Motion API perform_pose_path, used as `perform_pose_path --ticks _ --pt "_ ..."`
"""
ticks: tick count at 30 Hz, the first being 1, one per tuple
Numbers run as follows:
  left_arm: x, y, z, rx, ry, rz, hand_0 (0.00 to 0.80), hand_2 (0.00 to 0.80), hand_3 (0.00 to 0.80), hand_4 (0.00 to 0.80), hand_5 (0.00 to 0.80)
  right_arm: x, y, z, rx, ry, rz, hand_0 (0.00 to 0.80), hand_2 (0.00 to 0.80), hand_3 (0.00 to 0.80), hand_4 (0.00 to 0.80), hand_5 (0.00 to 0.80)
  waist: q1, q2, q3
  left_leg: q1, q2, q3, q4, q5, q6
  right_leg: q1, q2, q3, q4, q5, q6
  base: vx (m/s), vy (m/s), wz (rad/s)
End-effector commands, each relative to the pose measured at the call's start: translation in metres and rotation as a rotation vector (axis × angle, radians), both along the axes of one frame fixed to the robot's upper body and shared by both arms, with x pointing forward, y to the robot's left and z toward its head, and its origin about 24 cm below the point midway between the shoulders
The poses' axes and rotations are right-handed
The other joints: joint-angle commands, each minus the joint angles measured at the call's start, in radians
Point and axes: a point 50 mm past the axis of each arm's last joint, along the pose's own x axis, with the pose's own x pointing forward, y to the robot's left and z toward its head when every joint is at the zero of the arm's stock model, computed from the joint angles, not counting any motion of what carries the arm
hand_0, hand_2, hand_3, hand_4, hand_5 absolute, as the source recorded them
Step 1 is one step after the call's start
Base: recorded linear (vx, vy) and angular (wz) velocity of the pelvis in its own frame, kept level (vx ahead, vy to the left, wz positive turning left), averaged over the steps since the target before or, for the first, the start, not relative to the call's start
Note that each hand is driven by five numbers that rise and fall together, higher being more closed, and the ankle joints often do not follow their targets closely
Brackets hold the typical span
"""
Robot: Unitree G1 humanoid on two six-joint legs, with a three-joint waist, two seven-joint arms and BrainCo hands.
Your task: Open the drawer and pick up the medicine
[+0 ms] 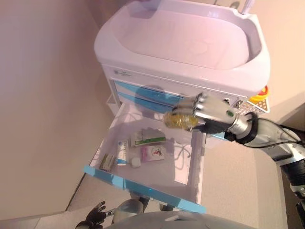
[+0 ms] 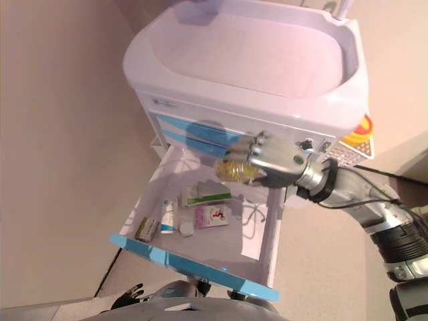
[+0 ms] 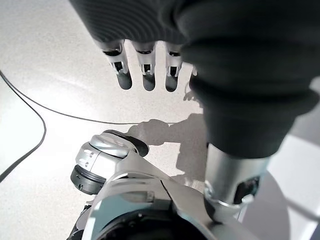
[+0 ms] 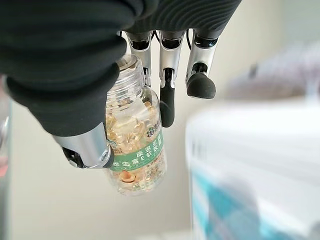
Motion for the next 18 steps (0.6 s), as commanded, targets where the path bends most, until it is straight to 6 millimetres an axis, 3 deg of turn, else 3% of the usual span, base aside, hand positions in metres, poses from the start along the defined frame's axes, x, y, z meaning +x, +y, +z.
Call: perform_pose_path --ticks 1,7,11,18 --pt "-0.006 -0.005 -0.003 -0.021 0.010 0.008 0.000 0.000 0.000 0.000 0.000 0.001 -0.015 0.057 0.387 -0.001 0.056 0.800 0.800 0.800 0.800 0.800 0.019 -0.009 -0.059 -0.036 -0.029 -0.006 0.030 -0.097 0.015 -0.035 -0.049 0.027 0.110 -0.062 0.071 0.000 0.000 0.00" --pt "-0.002 -0.001 -0.001 -0.023 0.017 -0.009 0.000 0.000 0.000 0.000 0.000 0.026 -0.044 0.080 0.693 0.081 -0.029 0.800 0.800 0.800 0.800 0.800 0.027 -0.004 -0.068 -0.028 -0.035 0.001 0.037 -0.107 0.015 -0.028 -0.049 0.024 0.107 -0.069 0.065 -0.001 0.006 0.00" --pt "0.002 0.004 0.000 -0.023 0.020 -0.014 0.000 0.000 0.000 0.000 0.000 0.045 -0.059 0.082 0.749 0.109 -0.136 0.800 0.800 0.800 0.800 0.800 0.037 -0.006 -0.072 -0.023 -0.037 0.000 0.038 -0.110 0.013 -0.019 -0.051 0.014 0.103 -0.072 0.062 0.006 0.024 0.05" --pt "0.009 0.014 0.003 -0.008 0.056 -0.057 0.000 0.000 0.000 0.000 0.000 0.080 -0.103 0.093 0.790 0.231 -0.421 0.800 0.800 0.800 0.800 0.800 0.065 -0.018 -0.078 -0.015 -0.042 -0.006 0.039 -0.115 0.008 0.000 -0.056 -0.011 0.097 -0.082 0.055 0.007 0.012 0.11"
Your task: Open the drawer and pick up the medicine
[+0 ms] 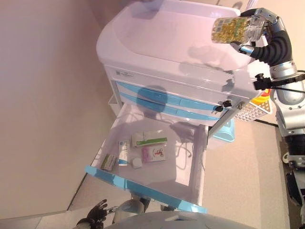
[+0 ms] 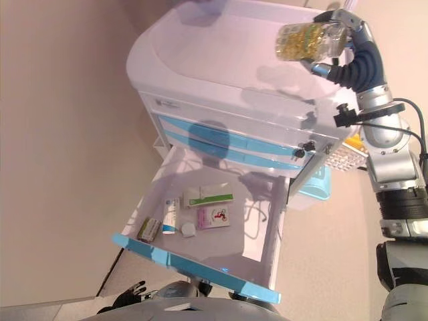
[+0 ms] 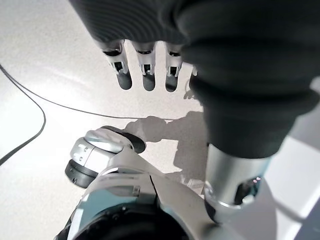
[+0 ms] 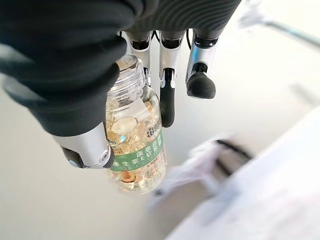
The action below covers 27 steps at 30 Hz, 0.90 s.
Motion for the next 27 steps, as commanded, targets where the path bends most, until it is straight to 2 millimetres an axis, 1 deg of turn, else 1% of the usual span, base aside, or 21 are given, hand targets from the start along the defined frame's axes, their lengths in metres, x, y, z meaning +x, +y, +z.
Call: perform_pose_path --ticks 1,3,4,6,12,14,17,19,27 --pt "0.001 0.016 0.003 0.043 0.048 -0.063 0.000 0.000 0.000 0.000 0.000 0.005 -0.012 0.032 0.021 -0.014 -0.039 0.800 0.800 0.800 0.800 0.800 0.046 -0.028 -0.073 -0.022 -0.038 0.020 0.039 -0.118 0.004 -0.025 -0.057 0.001 0.109 -0.086 0.058 0.001 0.009 0.14" --pt "0.001 0.018 0.003 0.052 0.057 -0.070 0.000 0.000 0.000 0.000 0.000 0.011 -0.018 0.033 0.012 0.035 -0.069 0.800 0.800 0.800 0.800 0.800 0.050 -0.030 -0.071 -0.020 -0.039 0.019 0.040 -0.119 0.003 -0.022 -0.057 -0.003 0.109 -0.089 0.056 0.001 0.009 0.10" --pt "0.002 0.020 0.004 0.062 0.060 -0.078 0.000 0.000 0.000 0.000 0.000 0.015 -0.023 0.037 0.005 0.069 -0.097 0.800 0.800 0.800 0.800 0.800 0.056 -0.034 -0.071 -0.018 -0.040 0.018 0.040 -0.119 0.002 -0.019 -0.058 -0.007 0.109 -0.090 0.055 0.001 0.004 0.10" --pt "0.005 0.022 0.005 0.070 0.056 -0.083 0.000 0.000 0.000 0.000 0.000 0.018 -0.027 0.041 -0.031 0.099 -0.132 0.800 0.800 0.800 0.800 0.800 0.061 -0.037 -0.070 -0.017 -0.040 0.016 0.041 -0.119 0.000 -0.016 -0.059 -0.012 0.109 -0.091 0.055 0.002 0.000 0.08" --pt "0.017 0.032 0.012 0.089 0.025 -0.092 0.000 0.000 0.000 0.000 0.000 0.027 -0.031 0.059 -0.225 0.214 -0.232 0.800 0.800 0.800 0.800 0.800 0.081 -0.051 -0.067 -0.016 -0.041 0.012 0.045 -0.119 -0.004 -0.008 -0.060 -0.027 0.109 -0.092 0.055 0.005 -0.003 0.07" --pt "0.019 0.033 0.013 0.092 0.019 -0.096 0.000 0.000 0.000 0.000 0.000 0.029 -0.032 0.067 -0.281 0.264 -0.254 0.800 0.800 0.800 0.800 0.800 0.086 -0.057 -0.067 -0.016 -0.041 0.010 0.045 -0.118 -0.005 -0.007 -0.060 -0.031 0.110 -0.093 0.054 0.008 -0.005 0.11" --pt "0.020 0.036 0.014 0.096 0.017 -0.104 0.000 0.000 0.000 0.000 0.000 0.031 -0.035 0.074 -0.371 0.337 -0.286 0.800 0.800 0.800 0.800 0.800 0.092 -0.068 -0.066 -0.016 -0.041 0.007 0.045 -0.117 -0.007 -0.004 -0.059 -0.034 0.110 -0.093 0.053 0.005 -0.005 0.11" --pt "0.019 0.037 0.014 0.098 0.020 -0.106 0.000 0.000 0.000 0.000 0.000 0.033 -0.037 0.075 -0.413 0.399 -0.295 0.800 0.800 0.800 0.800 0.800 0.095 -0.073 -0.064 -0.017 -0.042 0.005 0.044 -0.115 -0.008 -0.004 -0.058 -0.036 0.111 -0.092 0.052 0.002 -0.004 0.07" --pt "0.015 0.040 0.015 0.109 0.032 -0.109 0.000 0.000 0.000 0.000 0.000 0.038 -0.040 0.071 -0.532 0.538 -0.333 0.800 0.800 0.800 0.800 0.800 0.106 -0.088 -0.053 -0.021 -0.044 -0.002 0.047 -0.109 -0.009 -0.006 -0.055 -0.032 0.113 -0.088 0.052 -0.003 -0.002 0.01"
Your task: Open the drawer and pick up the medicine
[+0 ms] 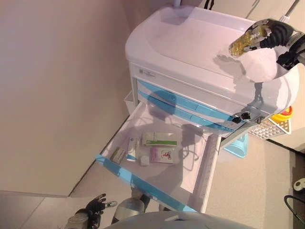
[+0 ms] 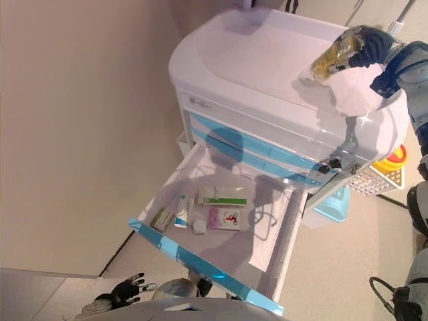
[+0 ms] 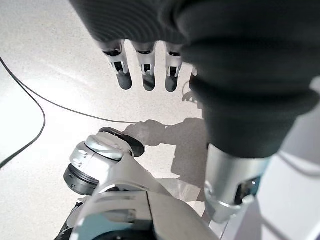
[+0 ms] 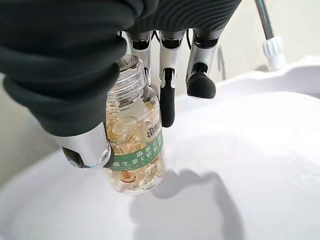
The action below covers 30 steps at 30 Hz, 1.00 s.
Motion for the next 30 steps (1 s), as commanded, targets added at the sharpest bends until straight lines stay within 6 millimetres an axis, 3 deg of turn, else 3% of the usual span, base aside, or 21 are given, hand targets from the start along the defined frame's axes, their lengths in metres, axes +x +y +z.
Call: perform_pose_path --ticks 1,17,27,28,29,30 --pt "-0.006 0.026 0.008 0.063 0.020 -0.010 0.000 0.000 0.000 0.000 0.000 -0.009 -0.001 0.040 -0.080 -0.068 -0.013 0.800 0.800 0.800 0.800 0.800 0.025 -0.058 -0.049 -0.023 -0.033 0.054 0.043 -0.120 -0.007 -0.035 -0.050 0.017 0.124 -0.084 0.047 0.000 0.000 0.00" --pt "0.003 0.027 0.011 0.056 0.000 -0.020 0.000 0.000 0.000 0.000 0.000 -0.001 0.002 0.015 -0.190 0.100 -0.008 0.800 0.800 0.800 0.800 0.800 0.035 -0.061 -0.032 -0.034 -0.034 0.051 0.052 -0.115 -0.009 -0.041 -0.054 0.020 0.127 -0.077 0.054 0.000 0.000 0.00" --pt "0.003 0.028 0.011 0.055 0.006 -0.021 0.000 0.000 0.000 0.000 0.000 0.000 0.005 0.021 -0.259 0.096 -0.003 0.800 0.800 0.800 0.800 0.800 0.038 -0.059 -0.026 -0.036 -0.032 0.048 0.055 -0.111 -0.012 -0.043 -0.056 0.019 0.130 -0.074 0.057 0.000 0.000 0.00" --pt "0.002 0.028 0.011 0.054 0.006 -0.021 0.000 0.000 0.000 0.000 0.000 0.000 0.005 0.021 -0.268 0.088 0.002 0.778 0.778 0.778 0.778 0.778 0.038 -0.059 -0.025 -0.035 -0.033 0.047 0.054 -0.111 -0.012 -0.042 -0.056 0.019 0.129 -0.074 0.057 0.000 0.000 0.00" --pt "0.002 0.029 0.011 0.053 0.006 -0.023 0.000 0.000 0.000 0.000 0.000 0.000 0.006 0.023 -0.280 0.072 0.012 0.584 0.584 0.584 0.584 0.584 0.038 -0.059 -0.024 -0.036 -0.032 0.047 0.055 -0.111 -0.012 -0.043 -0.056 0.019 0.130 -0.074 0.058 0.000 0.000 0.00" --pt "0.003 0.029 0.011 0.053 0.005 -0.023 0.000 0.000 0.000 0.000 0.000 0.000 0.007 0.024 -0.283 0.065 0.013 0.449 0.449 0.449 0.449 0.449 0.038 -0.059 -0.024 -0.036 -0.033 0.046 0.055 -0.110 -0.012 -0.043 -0.055 0.020 0.130 -0.073 0.058 0.000 0.000 0.00"
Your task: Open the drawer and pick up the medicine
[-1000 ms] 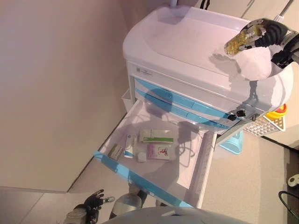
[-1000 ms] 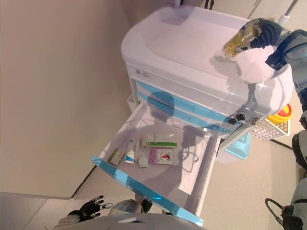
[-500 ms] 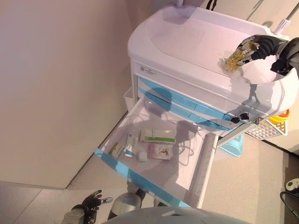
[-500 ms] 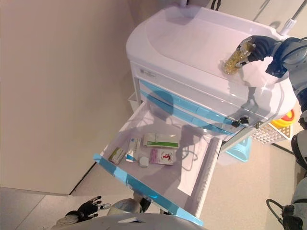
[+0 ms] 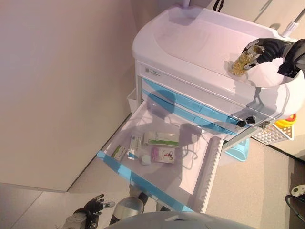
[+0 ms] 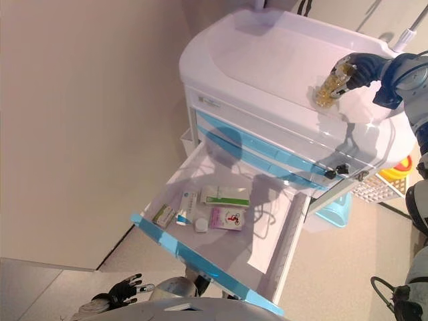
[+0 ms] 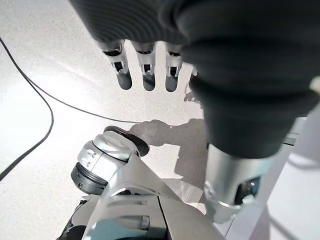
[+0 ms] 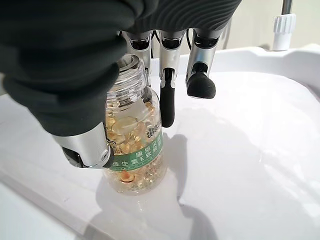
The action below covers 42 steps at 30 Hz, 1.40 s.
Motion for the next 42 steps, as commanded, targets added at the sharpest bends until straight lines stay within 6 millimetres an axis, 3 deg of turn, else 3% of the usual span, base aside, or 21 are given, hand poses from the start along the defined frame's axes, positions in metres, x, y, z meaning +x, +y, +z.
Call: perform_pose_path --ticks 1,2,17,23,27,29,32,34,38,40,42 --pt "0.002 0.023 0.009 0.042 -0.008 -0.016 0.000 0.000 0.000 0.000 0.000 -0.002 0.012 0.039 -0.088 -0.115 0.038 0.113 0.113 0.113 0.113 0.113 0.017 -0.039 -0.026 -0.029 -0.030 0.052 0.054 -0.115 -0.017 -0.041 -0.054 0.025 0.131 -0.073 0.056 0.000 0.000 0.00" --pt "0.002 0.022 0.009 0.041 -0.009 -0.017 0.000 0.000 0.000 0.000 0.000 -0.002 0.012 0.041 -0.085 -0.124 0.038 0.000 0.000 0.000 0.000 0.000 0.017 -0.039 -0.026 -0.029 -0.030 0.052 0.054 -0.115 -0.017 -0.041 -0.055 0.025 0.131 -0.072 0.056 0.000 0.000 0.00" --pt "-0.002 0.025 0.010 0.042 -0.006 -0.027 0.000 0.000 0.000 0.000 0.000 -0.017 0.015 0.078 0.191 -0.366 0.110 0.000 0.000 0.000 0.000 0.000 0.003 -0.038 -0.026 -0.023 -0.028 0.057 0.055 -0.119 -0.018 -0.040 -0.052 0.035 0.134 -0.072 0.059 0.000 0.000 0.00" --pt "-0.009 0.028 0.010 0.039 -0.002 -0.022 0.000 0.000 0.000 0.000 0.000 -0.043 0.016 0.118 0.633 -0.670 0.247 0.000 0.000 0.000 0.000 0.000 -0.021 -0.033 -0.032 -0.015 -0.023 0.069 0.051 -0.124 -0.019 -0.042 -0.051 0.045 0.139 -0.076 0.063 0.000 0.000 0.00" --pt "-0.014 0.026 0.008 0.031 0.008 -0.028 0.000 0.000 0.000 0.000 0.000 -0.066 -0.005 0.130 0.923 -0.878 0.284 0.000 0.000 0.000 0.000 0.000 -0.044 -0.022 -0.039 -0.006 -0.019 0.084 0.050 -0.136 -0.016 -0.044 -0.049 0.062 0.144 -0.082 0.067 0.000 0.000 0.00" --pt "-0.018 0.023 0.006 0.026 0.013 -0.029 0.000 0.000 0.000 0.000 0.000 -0.073 -0.020 0.126 1.019 -0.957 0.264 0.000 0.000 0.000 0.000 0.000 -0.054 -0.015 -0.042 -0.002 -0.019 0.091 0.051 -0.142 -0.013 -0.046 -0.048 0.073 0.146 -0.085 0.068 0.000 0.000 0.00" --pt "-0.023 0.021 0.004 0.017 0.022 -0.036 0.000 0.000 0.000 0.000 0.000 -0.080 -0.045 0.108 1.187 -1.061 0.192 0.000 0.000 0.000 0.000 0.000 -0.075 -0.002 -0.045 0.003 -0.016 0.108 0.052 -0.149 -0.010 -0.050 -0.046 0.093 0.148 -0.088 0.071 -0.007 0.009 0.01" --pt "-0.024 0.018 0.003 0.008 0.025 -0.040 0.000 0.000 0.000 0.000 0.000 -0.086 -0.063 0.083 1.245 -1.153 0.119 0.000 0.000 0.000 0.000 0.000 -0.095 0.010 -0.044 0.007 -0.015 0.119 0.050 -0.153 -0.005 -0.055 -0.044 0.110 0.146 -0.086 0.074 -0.043 0.032 -0.15" --pt "-0.023 0.013 0.002 -0.012 0.025 -0.040 0.000 0.000 0.000 0.000 0.000 -0.087 -0.081 0.006 1.245 -1.171 -0.043 0.000 0.000 0.000 0.000 0.000 -0.140 0.034 -0.034 0.013 -0.008 0.151 0.054 -0.164 0.005 -0.066 -0.042 0.150 0.146 -0.083 0.081 -0.055 0.017 -0.23" --pt "-0.021 0.013 0.002 -0.018 0.022 -0.043 0.000 0.000 0.000 0.000 0.000 -0.088 -0.084 -0.031 1.249 -1.136 -0.131 0.000 0.000 0.000 0.000 0.000 -0.157 0.042 -0.029 0.017 -0.004 0.166 0.054 -0.169 0.009 -0.069 -0.041 0.166 0.147 -0.082 0.083 -0.060 0.003 -0.29" --pt "-0.015 0.010 0.002 -0.031 0.008 -0.042 0.000 0.000 0.000 0.000 0.000 -0.090 -0.078 -0.082 1.209 -1.058 -0.229 0.000 0.000 0.000 0.000 0.000 -0.181 0.055 -0.021 0.021 -0.001 0.181 0.055 -0.174 0.013 -0.073 -0.040 0.185 0.146 -0.079 0.085 -0.070 0.008 -0.33"
